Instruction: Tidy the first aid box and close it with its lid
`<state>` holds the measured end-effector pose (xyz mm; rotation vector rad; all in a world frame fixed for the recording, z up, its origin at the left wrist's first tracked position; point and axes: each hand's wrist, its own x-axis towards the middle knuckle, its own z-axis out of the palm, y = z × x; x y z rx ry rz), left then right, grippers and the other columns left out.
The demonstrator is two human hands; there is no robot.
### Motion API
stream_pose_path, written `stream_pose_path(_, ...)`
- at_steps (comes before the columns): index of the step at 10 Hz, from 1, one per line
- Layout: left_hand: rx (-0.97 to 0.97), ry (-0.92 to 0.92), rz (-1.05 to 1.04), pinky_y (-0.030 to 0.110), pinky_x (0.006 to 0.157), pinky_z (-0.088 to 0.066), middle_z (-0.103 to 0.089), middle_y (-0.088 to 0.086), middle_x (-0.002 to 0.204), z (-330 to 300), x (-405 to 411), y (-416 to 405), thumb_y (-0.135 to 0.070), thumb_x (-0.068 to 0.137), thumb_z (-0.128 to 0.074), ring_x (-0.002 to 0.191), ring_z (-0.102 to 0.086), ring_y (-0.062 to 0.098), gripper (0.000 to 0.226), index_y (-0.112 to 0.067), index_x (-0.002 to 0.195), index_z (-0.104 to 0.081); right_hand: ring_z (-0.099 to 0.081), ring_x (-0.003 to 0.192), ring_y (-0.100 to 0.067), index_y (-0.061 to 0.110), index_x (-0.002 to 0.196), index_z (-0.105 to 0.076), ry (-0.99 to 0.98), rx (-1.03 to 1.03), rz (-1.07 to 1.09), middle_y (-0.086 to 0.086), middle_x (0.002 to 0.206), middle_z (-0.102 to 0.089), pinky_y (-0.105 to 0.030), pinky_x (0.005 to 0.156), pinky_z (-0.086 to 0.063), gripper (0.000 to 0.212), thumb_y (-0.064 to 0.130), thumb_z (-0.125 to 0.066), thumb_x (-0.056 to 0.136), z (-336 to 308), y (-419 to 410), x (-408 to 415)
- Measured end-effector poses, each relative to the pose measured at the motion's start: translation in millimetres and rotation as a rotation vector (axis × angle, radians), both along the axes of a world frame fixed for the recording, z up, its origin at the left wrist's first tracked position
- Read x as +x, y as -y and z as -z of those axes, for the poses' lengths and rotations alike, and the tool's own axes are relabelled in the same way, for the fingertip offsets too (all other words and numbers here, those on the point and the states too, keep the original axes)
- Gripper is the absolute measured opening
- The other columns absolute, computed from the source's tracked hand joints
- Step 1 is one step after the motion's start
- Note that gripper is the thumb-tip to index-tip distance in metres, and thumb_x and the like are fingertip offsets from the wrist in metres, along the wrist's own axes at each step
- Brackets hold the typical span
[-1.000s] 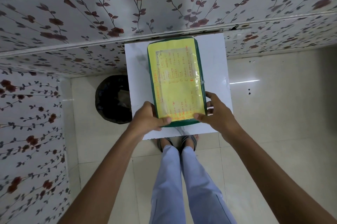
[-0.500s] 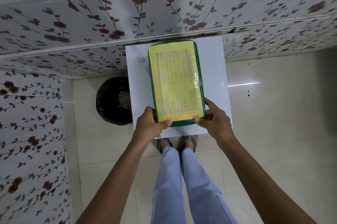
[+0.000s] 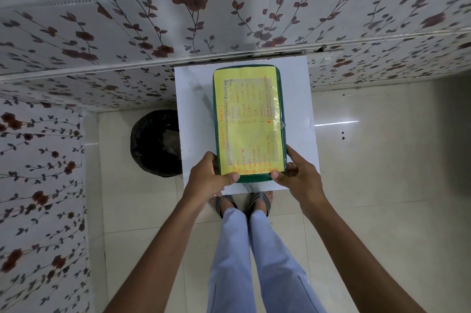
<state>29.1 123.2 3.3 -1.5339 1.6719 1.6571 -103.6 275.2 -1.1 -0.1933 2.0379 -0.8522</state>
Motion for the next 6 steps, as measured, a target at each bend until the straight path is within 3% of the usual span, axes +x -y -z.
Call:
stream_pose_path(2, 0.008, -0.022, -0.004, 0.023, 0.047, -0.043, -0.055, 0.002, 0.085, 3, -5, -6, -0.021, 0.072, -0.076, 0.071, -0.056, 0.020, 0.039, -0.012, 0.098, -0.048, -0.063, 0.084, -0.029, 0.035, 0.137, -0.040, 0.009, -0.015, 0.010, -0.012, 0.080, -0.064, -0.043, 0.083, -0.055, 0.070, 0.010, -0.070, 0.079, 0, -4, -9)
stream_pose_path(4, 0.008, 0.013, -0.016, 0.025, 0.049, -0.046, -0.056, 0.001, 0.083, 1, -9, -6, -0.024, 0.071, -0.077, 0.068, -0.056, 0.019, 0.042, -0.011, 0.098, -0.049, -0.062, 0.078, -0.016, 0.033, 0.138, -0.039, 0.022, -0.022, -0.017, -0.002, 0.079, -0.063, -0.031, 0.077, -0.054, 0.071, 0.016, -0.072, 0.078, 1, -9, -17)
stream_pose_path(5, 0.012, 0.037, 0.007, 0.027, 0.053, -0.050, -0.060, 0.006, 0.093, -3, -8, -5, -0.027, 0.069, -0.079, 0.076, -0.060, 0.023, 0.046, -0.008, 0.099, -0.050, -0.058, 0.086, -0.017, 0.031, 0.138, -0.037, 0.015, 0.024, -0.079, 0.000, 0.093, -0.058, -0.032, 0.077, -0.051, 0.071, 0.025, -0.073, 0.077, -6, -7, -21)
stream_pose_path(6, -0.074, 0.036, 0.006, 0.036, 0.071, -0.051, -0.061, 0.014, 0.110, -13, -10, -2, -0.029, 0.072, -0.076, 0.096, -0.061, 0.029, 0.049, -0.007, 0.108, -0.051, -0.052, 0.094, -0.014, 0.028, 0.135, -0.040, -0.133, 0.046, -0.102, 0.003, 0.109, -0.050, -0.029, 0.078, -0.046, 0.065, 0.029, -0.071, 0.078, -21, 0, -27)
